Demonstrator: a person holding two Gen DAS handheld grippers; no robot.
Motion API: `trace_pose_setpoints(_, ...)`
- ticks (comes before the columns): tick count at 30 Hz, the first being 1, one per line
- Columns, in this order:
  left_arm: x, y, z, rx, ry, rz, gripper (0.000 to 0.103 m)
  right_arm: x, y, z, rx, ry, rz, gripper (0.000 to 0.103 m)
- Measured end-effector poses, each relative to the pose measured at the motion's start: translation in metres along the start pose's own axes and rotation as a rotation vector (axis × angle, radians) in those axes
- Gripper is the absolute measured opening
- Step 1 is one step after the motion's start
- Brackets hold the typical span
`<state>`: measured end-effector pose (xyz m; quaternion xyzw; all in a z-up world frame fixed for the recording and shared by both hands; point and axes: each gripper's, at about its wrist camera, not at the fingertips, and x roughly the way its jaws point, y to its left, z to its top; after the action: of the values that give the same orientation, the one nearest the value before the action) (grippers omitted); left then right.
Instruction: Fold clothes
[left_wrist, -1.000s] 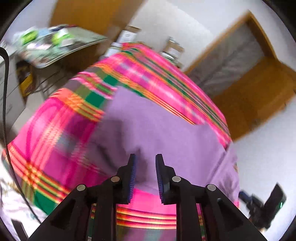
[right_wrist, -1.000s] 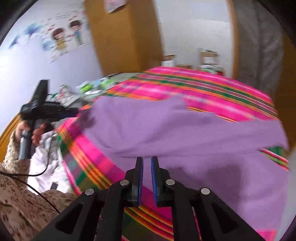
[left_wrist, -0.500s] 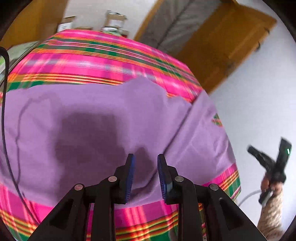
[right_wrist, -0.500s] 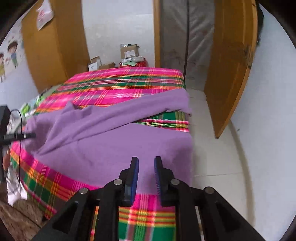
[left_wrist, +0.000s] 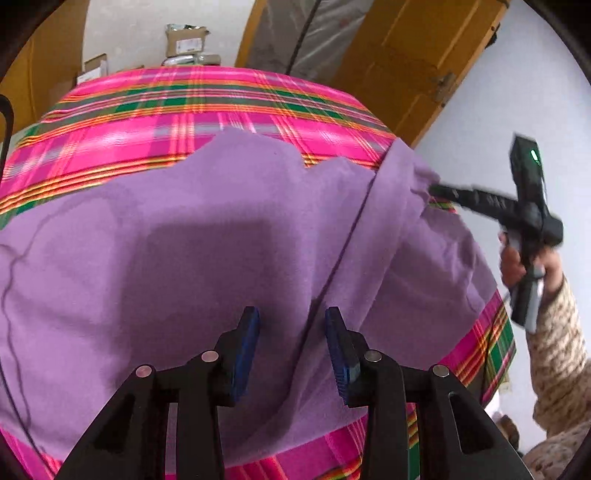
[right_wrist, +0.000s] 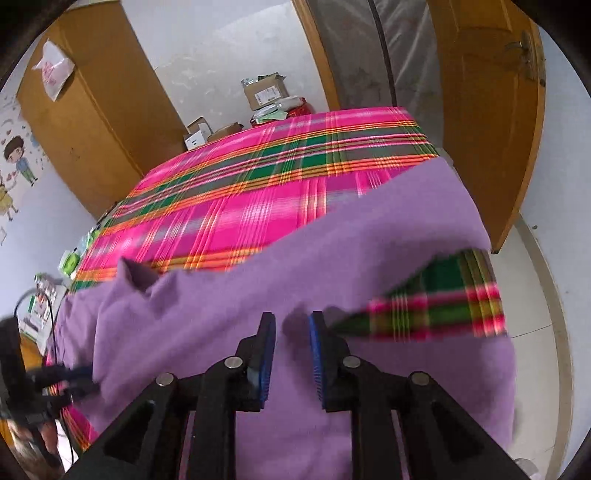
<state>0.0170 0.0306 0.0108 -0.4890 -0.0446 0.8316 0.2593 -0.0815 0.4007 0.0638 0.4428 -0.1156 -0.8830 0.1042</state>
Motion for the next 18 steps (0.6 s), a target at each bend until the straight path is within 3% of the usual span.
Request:
trace_pose_setpoints(8, 0.005, 0.002, 0.004, 0.029, -0.006, -0.055, 0.038, 0.038, 0.003, 0.046, 0.027, 0.025, -0.038, 0.029)
trace_pose_setpoints(18, 0.006, -0.011, 0.004, 0.112, -0.005, -0.026, 0.038, 0.082, 0.004, 0.075, 0.046, 0.136, -0.163, 0.030)
